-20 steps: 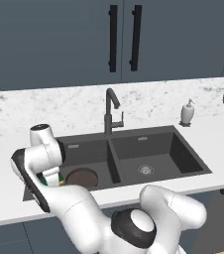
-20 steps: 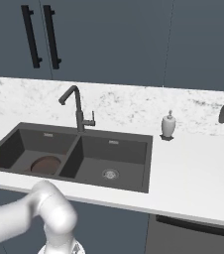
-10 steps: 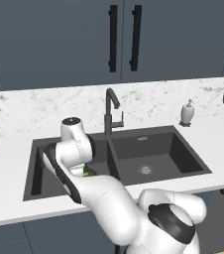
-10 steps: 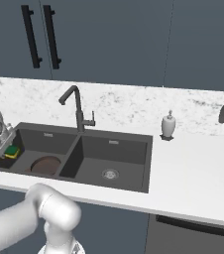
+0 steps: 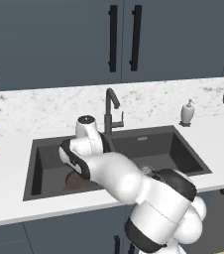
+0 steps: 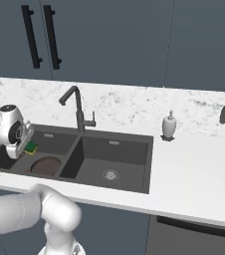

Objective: Pick the pan and sponge and place them into the sink. Then turn on the water.

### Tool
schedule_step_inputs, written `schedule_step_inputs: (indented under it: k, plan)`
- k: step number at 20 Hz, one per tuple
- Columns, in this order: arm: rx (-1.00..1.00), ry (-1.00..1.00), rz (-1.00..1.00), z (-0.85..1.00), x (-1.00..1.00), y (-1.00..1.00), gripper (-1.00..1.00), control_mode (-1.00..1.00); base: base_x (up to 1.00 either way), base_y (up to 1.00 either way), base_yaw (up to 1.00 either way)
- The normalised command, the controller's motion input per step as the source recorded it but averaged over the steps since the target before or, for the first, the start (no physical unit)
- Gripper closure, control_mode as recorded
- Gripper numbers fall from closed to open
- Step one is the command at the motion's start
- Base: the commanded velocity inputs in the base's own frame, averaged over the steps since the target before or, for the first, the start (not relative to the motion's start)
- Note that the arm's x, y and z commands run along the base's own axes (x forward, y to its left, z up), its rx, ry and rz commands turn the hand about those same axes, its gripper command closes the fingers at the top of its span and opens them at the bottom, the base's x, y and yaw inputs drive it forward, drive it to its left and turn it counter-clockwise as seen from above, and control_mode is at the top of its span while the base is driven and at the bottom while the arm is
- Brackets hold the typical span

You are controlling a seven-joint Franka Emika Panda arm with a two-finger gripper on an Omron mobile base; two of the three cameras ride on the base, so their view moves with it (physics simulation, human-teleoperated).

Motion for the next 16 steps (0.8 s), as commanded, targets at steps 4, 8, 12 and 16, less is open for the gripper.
schedule_step_inputs:
  k: [4,8,12,16]
  plan:
    - [0.0,0.1,-0.13,-0.04,0.66,0.0,1.0,-1.0,0.0,0.0,0.0]
    - [0.0,0.21,-0.15,-0.24,0.48,0.0,1.0,-1.0,0.0,0.0,0.0]
    - [0.0,0.22,-0.14,-0.31,0.39,0.0,1.0,-1.0,0.0,0.0,0.0]
    - [-0.01,0.14,-0.16,-0.38,0.19,0.0,1.0,-1.0,0.0,0.0,0.0]
